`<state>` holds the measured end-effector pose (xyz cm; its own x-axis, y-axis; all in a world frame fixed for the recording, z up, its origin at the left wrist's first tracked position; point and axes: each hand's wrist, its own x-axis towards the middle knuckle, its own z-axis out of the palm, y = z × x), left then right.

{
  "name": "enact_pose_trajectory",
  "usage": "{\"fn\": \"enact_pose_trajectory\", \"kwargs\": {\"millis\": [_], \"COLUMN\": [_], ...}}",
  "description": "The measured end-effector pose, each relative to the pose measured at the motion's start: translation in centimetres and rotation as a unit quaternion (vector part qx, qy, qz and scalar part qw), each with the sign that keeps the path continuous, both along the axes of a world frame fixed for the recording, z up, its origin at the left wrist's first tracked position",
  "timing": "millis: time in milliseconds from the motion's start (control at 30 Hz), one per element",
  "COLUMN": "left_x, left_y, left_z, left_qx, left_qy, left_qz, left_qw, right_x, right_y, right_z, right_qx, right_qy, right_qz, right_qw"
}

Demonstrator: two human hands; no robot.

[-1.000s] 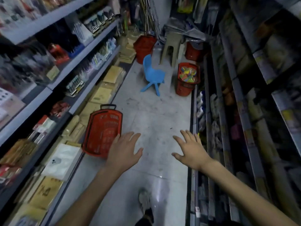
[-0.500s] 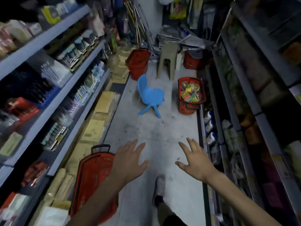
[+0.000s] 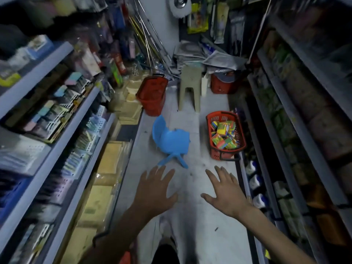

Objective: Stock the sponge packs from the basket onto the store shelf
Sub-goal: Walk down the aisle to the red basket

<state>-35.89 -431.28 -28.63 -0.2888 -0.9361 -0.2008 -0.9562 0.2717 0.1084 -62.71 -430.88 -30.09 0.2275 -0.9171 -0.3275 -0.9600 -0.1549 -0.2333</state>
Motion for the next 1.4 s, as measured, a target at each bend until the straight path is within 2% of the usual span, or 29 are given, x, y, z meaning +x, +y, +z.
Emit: {"fn": "enact_pose_trajectory", "kwargs": {"millis": [167, 367, 600, 800, 867, 1133, 1400], "left_x": [-0.8, -2.9, -10.0, -16.7, -19.1, -26.8, -33.0], "left_y": [-12.7, -27.7, -40.8, -50.9, -54.4, -64.8, -72.0], "left_z": [-1.2, -0.9, -0.1, -2.4, -3.0, -1.9, -3.0], "left_qx": [-0.004, -0.01, -0.02, -0.006, 0.003, 0.016, 0.038], "left_qy": [0.023, 0.045, 0.051, 0.054, 0.04, -0.01, -0.026], "left_qz": [-0.06, -0.125, -0.229, -0.316, -0.342, -0.428, -0.547], "left_qw": [0.998, 0.991, 0.972, 0.947, 0.939, 0.904, 0.836], "right_x": [-0.9, -2.9, -6.2, -10.3, -12.2, -16.5, -17.1], "right_y": [-10.7, -21.6, -30.2, -36.5, -38.8, -45.0, -48.8], "right_z": [-1.3, 0.1, 0.3, -2.1, -2.8, -4.6, -6.0], "right_qx": [0.009, 0.034, 0.034, 0.022, 0.006, 0.043, 0.064], "right_qy": [0.005, 0.035, 0.007, -0.002, -0.003, -0.072, -0.119], "right_qz": [-0.038, -0.102, -0.208, -0.261, -0.294, -0.413, -0.543], "right_qw": [0.999, 0.994, 0.978, 0.965, 0.956, 0.907, 0.829]}}
